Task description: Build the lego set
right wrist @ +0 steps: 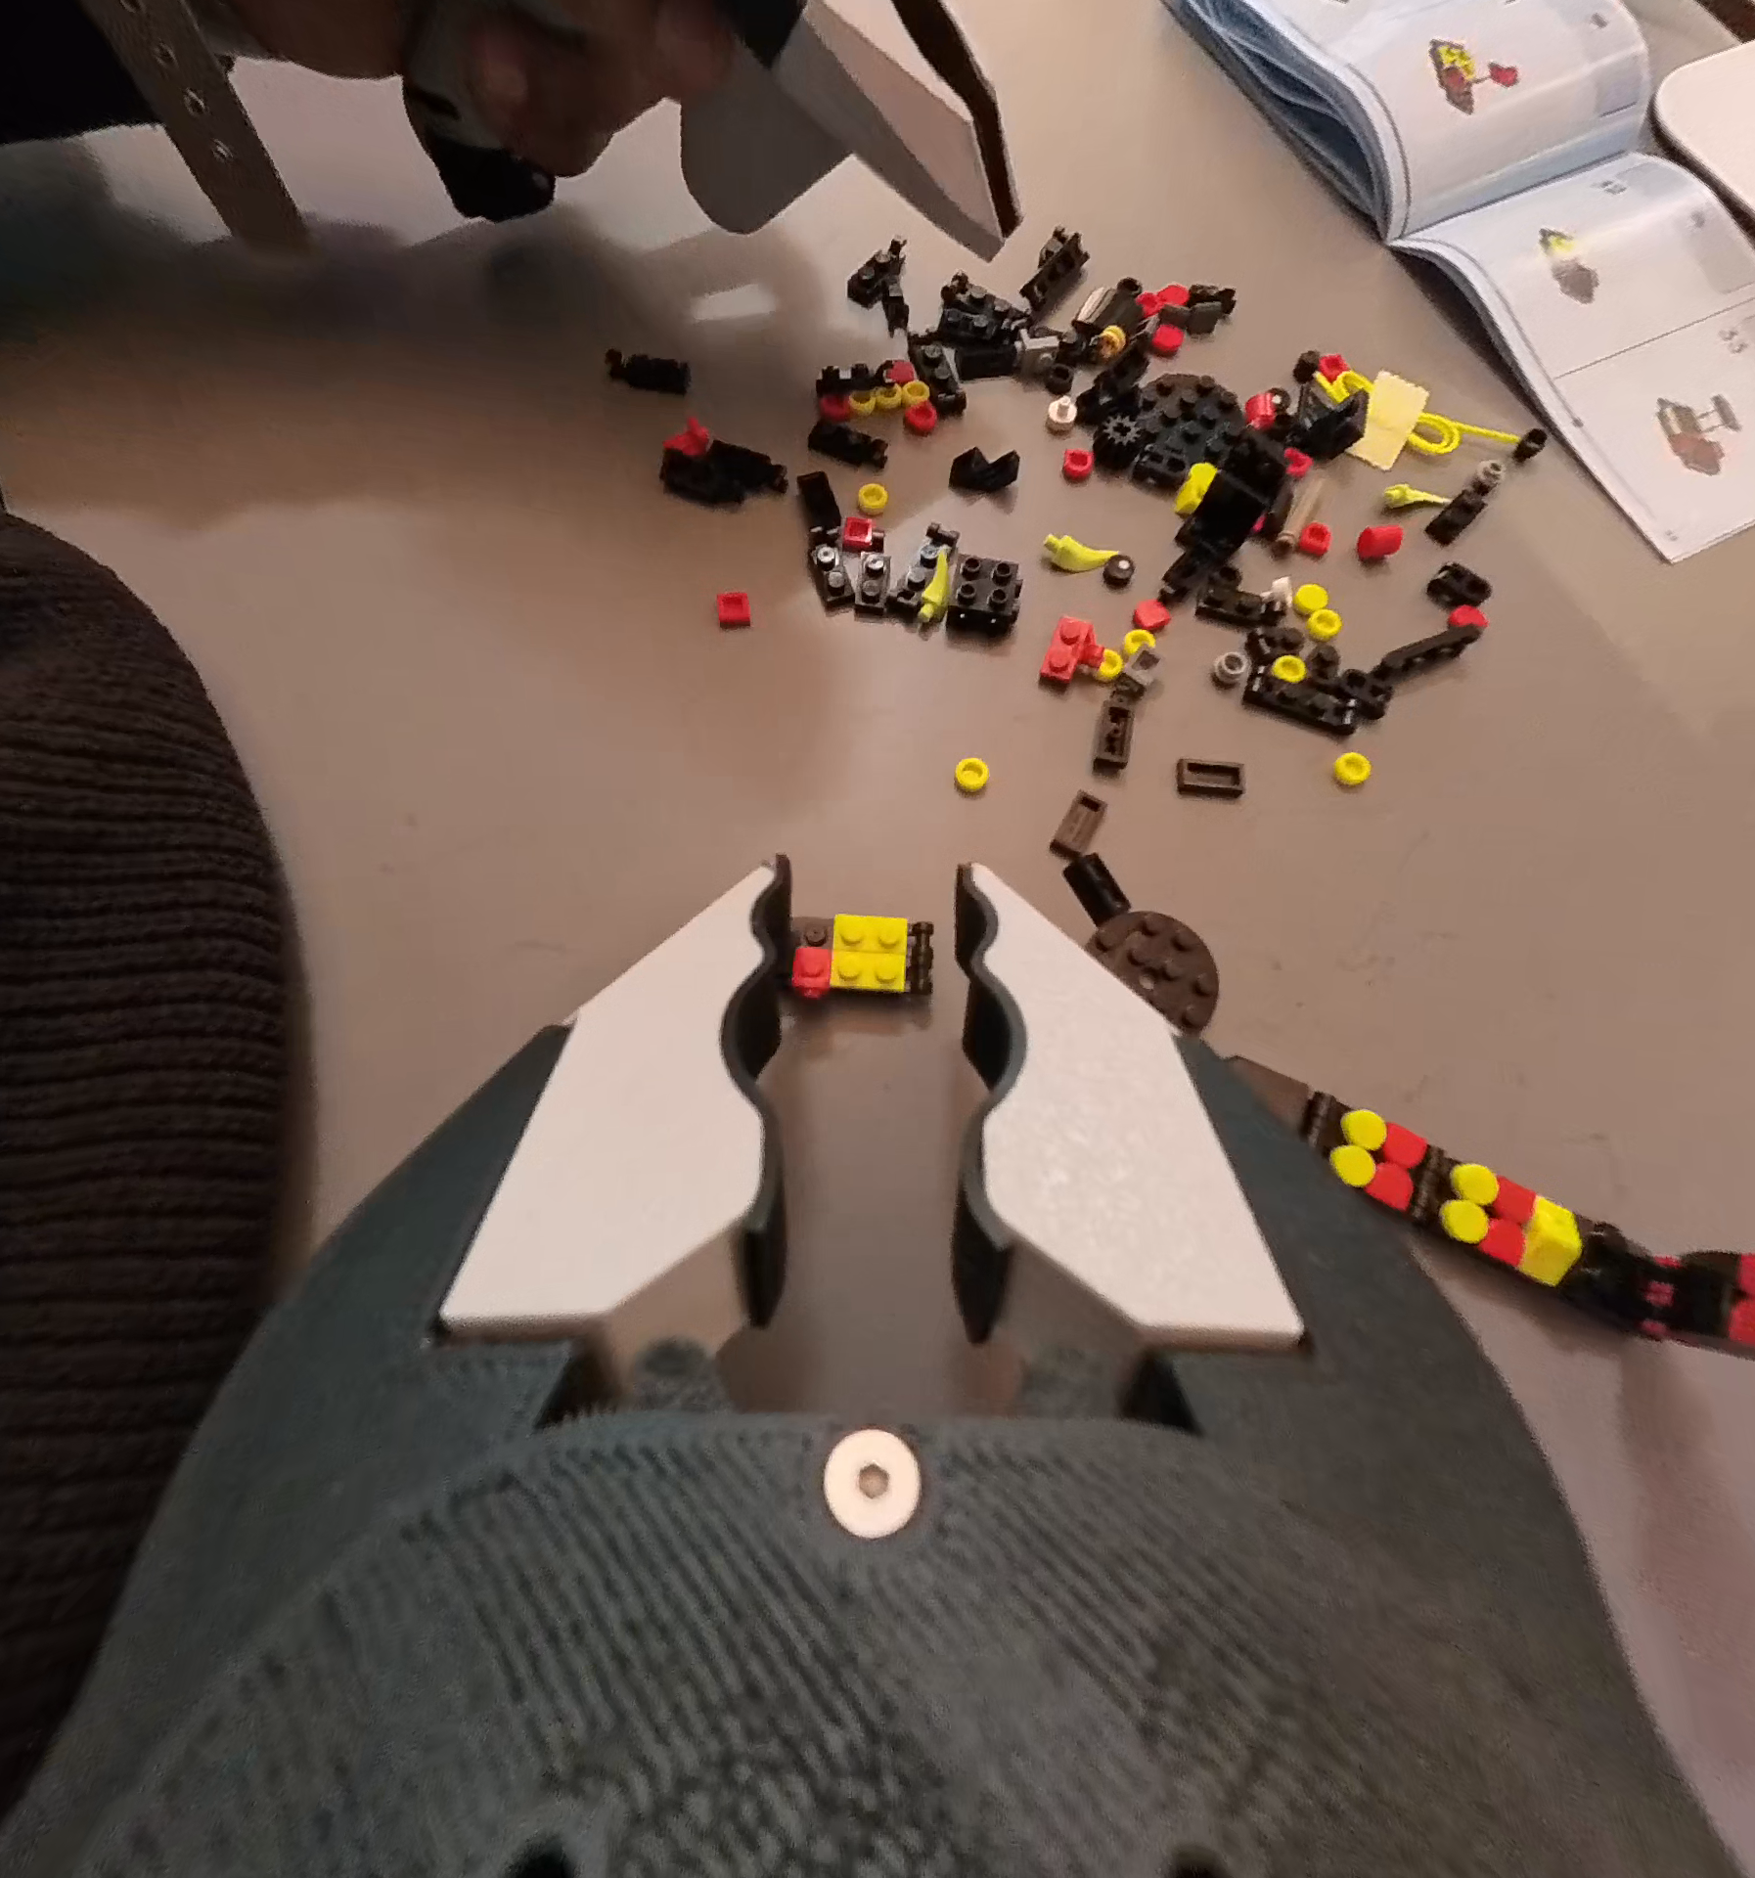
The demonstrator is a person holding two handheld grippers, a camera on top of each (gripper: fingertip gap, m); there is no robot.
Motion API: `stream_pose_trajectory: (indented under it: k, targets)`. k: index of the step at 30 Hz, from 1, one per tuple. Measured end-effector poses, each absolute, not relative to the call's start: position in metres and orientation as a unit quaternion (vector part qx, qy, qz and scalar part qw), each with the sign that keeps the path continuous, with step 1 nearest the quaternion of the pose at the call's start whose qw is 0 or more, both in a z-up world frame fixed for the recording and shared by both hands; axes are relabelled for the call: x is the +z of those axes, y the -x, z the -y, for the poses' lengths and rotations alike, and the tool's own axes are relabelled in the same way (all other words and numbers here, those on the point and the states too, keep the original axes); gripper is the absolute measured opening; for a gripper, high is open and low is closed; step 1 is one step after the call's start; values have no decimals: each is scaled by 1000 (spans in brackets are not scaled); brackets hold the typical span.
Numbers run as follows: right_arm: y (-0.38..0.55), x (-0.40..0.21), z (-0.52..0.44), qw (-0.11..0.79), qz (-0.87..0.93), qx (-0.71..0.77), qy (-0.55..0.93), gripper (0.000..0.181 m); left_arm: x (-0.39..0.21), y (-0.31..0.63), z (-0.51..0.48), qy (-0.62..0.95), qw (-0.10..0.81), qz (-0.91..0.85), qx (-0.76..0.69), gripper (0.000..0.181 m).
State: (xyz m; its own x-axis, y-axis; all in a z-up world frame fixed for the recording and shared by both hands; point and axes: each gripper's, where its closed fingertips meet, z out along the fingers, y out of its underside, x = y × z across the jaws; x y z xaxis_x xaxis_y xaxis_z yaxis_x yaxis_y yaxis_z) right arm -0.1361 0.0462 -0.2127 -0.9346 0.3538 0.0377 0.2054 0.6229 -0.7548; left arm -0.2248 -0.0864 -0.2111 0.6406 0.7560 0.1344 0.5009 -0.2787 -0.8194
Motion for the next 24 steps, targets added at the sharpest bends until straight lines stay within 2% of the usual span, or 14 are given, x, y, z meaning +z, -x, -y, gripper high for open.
stream_pose_trajectory:
  k: [24]
  targets:
    - [131, -210, -44, 106, 897, 404, 142, 29, -216, 217, 79, 800, 446, 385, 110, 0]
